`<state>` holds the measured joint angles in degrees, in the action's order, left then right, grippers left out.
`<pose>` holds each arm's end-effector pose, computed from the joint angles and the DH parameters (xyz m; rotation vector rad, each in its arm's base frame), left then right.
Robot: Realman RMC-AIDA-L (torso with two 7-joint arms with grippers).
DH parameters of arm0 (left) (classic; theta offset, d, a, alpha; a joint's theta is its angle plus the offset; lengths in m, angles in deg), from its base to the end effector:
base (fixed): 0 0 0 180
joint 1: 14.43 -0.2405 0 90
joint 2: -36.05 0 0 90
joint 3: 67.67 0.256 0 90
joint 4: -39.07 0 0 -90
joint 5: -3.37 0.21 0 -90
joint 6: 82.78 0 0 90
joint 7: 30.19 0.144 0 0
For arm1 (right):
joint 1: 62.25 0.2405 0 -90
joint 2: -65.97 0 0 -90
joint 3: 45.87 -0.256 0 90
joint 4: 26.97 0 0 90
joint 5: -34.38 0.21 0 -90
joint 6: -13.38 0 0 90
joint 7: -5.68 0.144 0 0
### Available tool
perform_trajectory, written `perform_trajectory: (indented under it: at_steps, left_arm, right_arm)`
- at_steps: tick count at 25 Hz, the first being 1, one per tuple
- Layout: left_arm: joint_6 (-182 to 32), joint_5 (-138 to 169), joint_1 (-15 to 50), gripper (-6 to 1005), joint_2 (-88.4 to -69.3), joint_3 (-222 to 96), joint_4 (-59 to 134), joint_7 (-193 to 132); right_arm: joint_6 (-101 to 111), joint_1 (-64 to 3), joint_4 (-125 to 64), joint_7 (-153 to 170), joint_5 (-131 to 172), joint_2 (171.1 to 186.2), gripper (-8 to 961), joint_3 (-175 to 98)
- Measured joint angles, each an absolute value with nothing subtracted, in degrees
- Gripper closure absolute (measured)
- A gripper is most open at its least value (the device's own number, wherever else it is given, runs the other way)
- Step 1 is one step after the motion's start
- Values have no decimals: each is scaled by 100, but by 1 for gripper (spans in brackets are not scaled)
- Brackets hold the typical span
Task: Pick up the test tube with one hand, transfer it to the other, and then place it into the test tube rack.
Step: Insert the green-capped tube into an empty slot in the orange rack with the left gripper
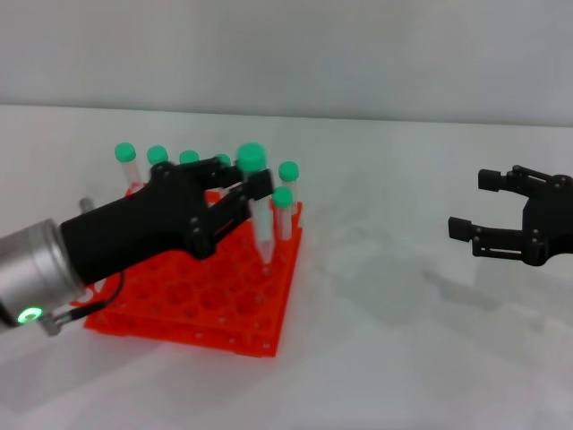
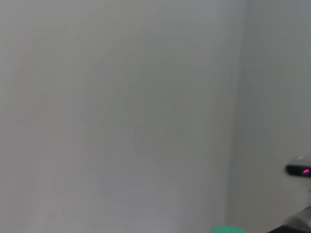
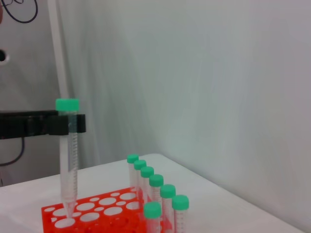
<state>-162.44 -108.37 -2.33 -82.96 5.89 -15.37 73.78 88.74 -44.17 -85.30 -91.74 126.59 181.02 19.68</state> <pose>-0.2172 0.3028 0.0152 -2.4528 -0.4344 -1.1484 0.2344 0.3407 0.0441 -2.5391 0.3659 0.7131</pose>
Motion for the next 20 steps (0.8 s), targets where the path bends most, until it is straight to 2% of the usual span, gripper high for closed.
perform_trajectory:
  at_steps: [6,20]
  left_arm:
    - [-16086,-10814,-654,740,-8298,491,-1683,7362]
    - [-15038,-10587,-524,726,-8278,419,-1728,7325]
  right_arm:
    - [8942,-4462,-8484,-9144,12650,18096,77,1965]
    - [9090,-4502,-8264,-9150,12658,18093,77,1964]
